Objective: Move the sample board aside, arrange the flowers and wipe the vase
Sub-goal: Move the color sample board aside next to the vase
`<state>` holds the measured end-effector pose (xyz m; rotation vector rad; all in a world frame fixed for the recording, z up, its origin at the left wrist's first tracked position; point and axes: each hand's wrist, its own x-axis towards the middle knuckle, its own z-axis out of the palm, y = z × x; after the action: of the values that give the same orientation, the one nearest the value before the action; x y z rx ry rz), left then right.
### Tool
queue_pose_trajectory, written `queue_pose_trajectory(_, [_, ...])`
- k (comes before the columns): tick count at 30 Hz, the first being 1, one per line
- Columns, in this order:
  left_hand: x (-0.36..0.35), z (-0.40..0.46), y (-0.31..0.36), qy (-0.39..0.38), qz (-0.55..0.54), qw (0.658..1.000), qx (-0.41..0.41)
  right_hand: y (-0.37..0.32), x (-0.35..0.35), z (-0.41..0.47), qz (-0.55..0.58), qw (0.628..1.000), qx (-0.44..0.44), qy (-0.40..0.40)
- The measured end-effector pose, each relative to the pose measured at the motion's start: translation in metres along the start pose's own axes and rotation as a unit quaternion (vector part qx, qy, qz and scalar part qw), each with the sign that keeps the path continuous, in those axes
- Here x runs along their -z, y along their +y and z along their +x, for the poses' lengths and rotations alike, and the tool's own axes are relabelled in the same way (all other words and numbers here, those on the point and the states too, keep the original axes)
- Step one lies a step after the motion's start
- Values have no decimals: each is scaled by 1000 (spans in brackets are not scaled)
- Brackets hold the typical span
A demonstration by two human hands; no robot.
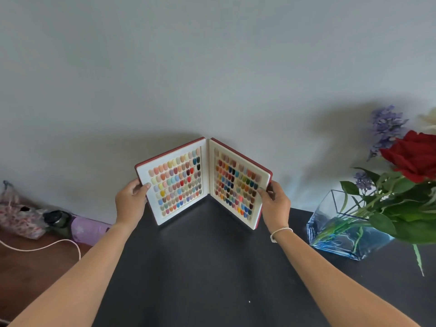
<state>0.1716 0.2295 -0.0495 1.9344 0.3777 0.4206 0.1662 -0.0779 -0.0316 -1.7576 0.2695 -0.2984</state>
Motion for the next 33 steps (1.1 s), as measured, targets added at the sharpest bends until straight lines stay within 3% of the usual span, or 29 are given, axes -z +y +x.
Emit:
queue_pose_trajectory(20, [-7,6,-8,-35,16,999,14,18,5,9,-48,999,-13,-9])
queue_pose_trajectory(26, [-3,-19,2,0,2,997,72,19,29,-11,-64,998,-18,8])
queue_pose_trajectory(33, [-10,-74,-4,-43,-53,993,95,39,82,-57,-48,998,-37,14])
